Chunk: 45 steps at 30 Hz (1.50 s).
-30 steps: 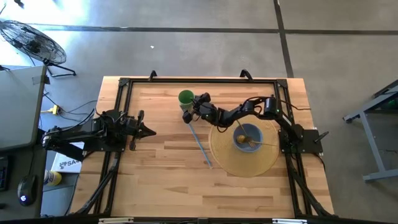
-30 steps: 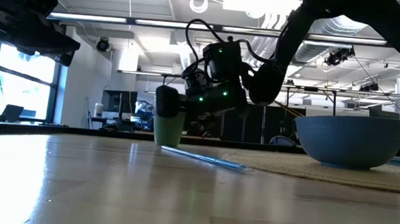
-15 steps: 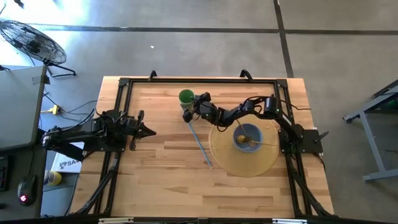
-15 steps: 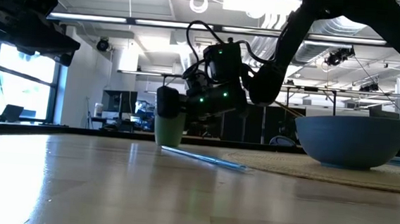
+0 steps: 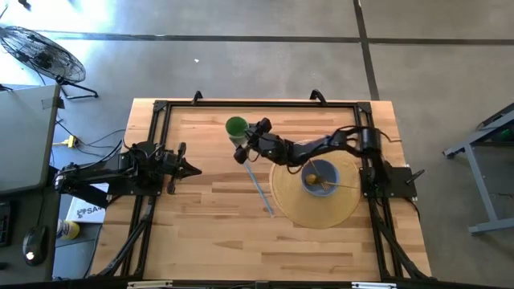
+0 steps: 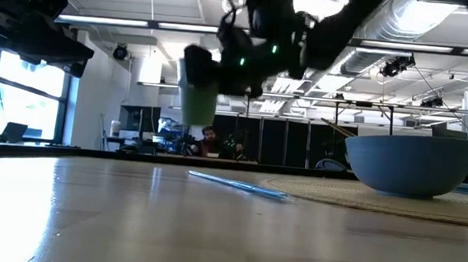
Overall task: Pick & Place Utensil
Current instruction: Put the green cup on the brown mat to the top right of the blue bowl
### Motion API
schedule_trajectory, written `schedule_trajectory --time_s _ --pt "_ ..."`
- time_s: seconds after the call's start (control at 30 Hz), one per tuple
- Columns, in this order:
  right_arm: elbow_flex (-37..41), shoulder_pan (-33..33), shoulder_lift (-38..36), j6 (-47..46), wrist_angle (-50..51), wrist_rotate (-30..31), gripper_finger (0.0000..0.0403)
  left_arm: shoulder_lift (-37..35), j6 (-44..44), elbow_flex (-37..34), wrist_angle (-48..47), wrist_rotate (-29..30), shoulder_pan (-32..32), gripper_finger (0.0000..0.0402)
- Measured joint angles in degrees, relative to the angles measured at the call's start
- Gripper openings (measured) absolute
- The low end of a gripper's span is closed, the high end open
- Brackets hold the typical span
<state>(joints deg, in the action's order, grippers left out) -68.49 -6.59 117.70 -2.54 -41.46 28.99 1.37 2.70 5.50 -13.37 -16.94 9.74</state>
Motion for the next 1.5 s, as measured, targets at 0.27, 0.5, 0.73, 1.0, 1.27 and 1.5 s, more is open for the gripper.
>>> schedule_trajectory --time_s 0.27,0.5,0.73,1.0,1.27,1.5 --pt "-0.04 5.28 -12.35 3.01 18.14 14.91 0.0345 -0.01 0.00 0.00 -0.01 0.04 0.00 0.0010" --pt "-0.03 9.48 -19.62 2.51 37.01 33.14 0.0345 -0.02 -0.01 0.00 -0.01 0.08 0.00 0.0010" --pt "-0.02 13.79 -28.06 -11.96 61.48 43.32 0.0344 -0.02 0.00 0.00 -0.01 0.08 0.00 0.0010" --pt "-0.02 19.10 -36.59 -51.92 104.05 46.14 0.0347 -0.01 -0.01 0.02 -0.01 0.06 0.00 0.0010" --pt "-0.02 20.52 -39.11 -68.52 123.70 35.70 0.0349 -0.01 0.00 0.00 -0.01 0.06 0.00 0.0010" --pt "0.02 19.45 -39.07 -73.53 130.09 30.73 0.0350 0.00 -0.01 0.01 -0.01 0.06 0.00 0.0010"
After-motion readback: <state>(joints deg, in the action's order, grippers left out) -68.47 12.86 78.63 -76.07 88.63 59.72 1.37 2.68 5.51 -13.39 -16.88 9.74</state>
